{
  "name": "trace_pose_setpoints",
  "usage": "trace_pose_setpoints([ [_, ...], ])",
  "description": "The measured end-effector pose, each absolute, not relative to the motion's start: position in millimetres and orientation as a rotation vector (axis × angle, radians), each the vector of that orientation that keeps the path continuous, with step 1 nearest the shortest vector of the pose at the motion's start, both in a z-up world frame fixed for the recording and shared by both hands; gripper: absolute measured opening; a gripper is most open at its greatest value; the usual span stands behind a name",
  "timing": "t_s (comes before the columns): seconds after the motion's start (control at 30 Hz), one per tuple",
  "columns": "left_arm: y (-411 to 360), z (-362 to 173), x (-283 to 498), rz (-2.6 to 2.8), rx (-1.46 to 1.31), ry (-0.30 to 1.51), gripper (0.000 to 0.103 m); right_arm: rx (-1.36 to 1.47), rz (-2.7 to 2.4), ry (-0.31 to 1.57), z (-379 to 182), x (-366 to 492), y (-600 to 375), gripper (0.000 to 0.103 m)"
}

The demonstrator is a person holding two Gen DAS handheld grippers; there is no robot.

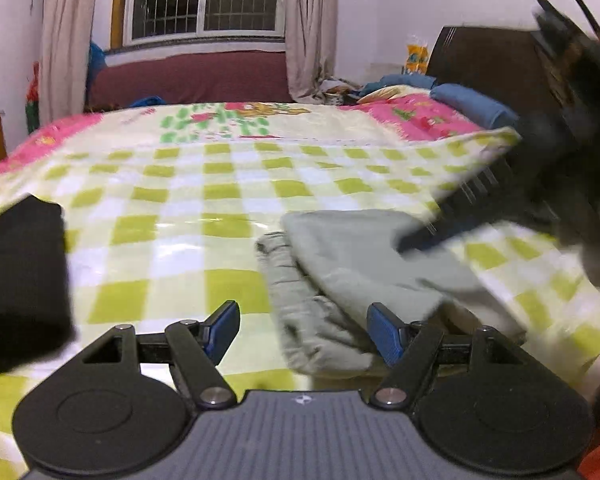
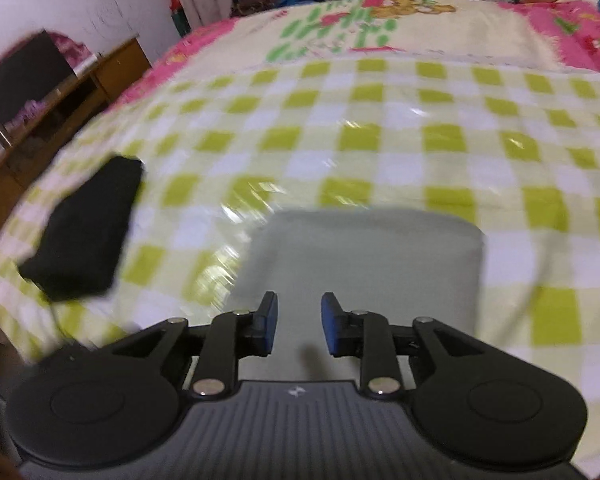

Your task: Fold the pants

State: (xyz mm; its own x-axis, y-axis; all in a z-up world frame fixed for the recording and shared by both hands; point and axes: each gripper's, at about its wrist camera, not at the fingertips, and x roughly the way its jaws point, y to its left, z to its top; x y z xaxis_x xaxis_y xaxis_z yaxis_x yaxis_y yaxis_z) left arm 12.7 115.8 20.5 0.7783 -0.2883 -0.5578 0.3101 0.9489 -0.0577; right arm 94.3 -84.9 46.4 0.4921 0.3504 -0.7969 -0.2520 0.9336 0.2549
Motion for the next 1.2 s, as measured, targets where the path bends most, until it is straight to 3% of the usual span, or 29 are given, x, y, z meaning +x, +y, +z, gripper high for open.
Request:
trace_pose_setpoints([
  [0.17,116.5,23.7,20.0,-0.278,0.063,0.619,0.084,0.088,0.477,1.058,6.0,71.6,-61.7,0.026],
  [0.3,100.8,28.1,30.1,-0.294,0.126,0.607,0.084,0.171,0.502,1.032,6.7,77.1,-72.7,0.025],
  [0.6,55.8,23.8,75.1,-0.370,0.209,0.636,0.084,0.256,0.362,0.891,18.7,78.1,-161.6,0.038],
  [0.77,60.6,-14.9,104.0,-0.269,0.340,0.740,0.087,0.340,0.316,0.914,-5.2,99.5,-189.4,0.040],
  [0.93,72.7,1.8,100.8,-0.277,0.239,0.771,0.086,0.435,0.354,0.944,-22.9,106.8,-203.1,0.042],
  [1.03,65.6,10.4,91.8,-0.323,0.236,0.747,0.087,0.454,0.384,0.940,-26.4,109.6,-201.6,0.051],
  [1.2,52.5,-11.1,88.4,-0.334,0.347,0.790,0.090,0.442,0.388,0.941,-27.2,109.9,-194.0,0.053],
])
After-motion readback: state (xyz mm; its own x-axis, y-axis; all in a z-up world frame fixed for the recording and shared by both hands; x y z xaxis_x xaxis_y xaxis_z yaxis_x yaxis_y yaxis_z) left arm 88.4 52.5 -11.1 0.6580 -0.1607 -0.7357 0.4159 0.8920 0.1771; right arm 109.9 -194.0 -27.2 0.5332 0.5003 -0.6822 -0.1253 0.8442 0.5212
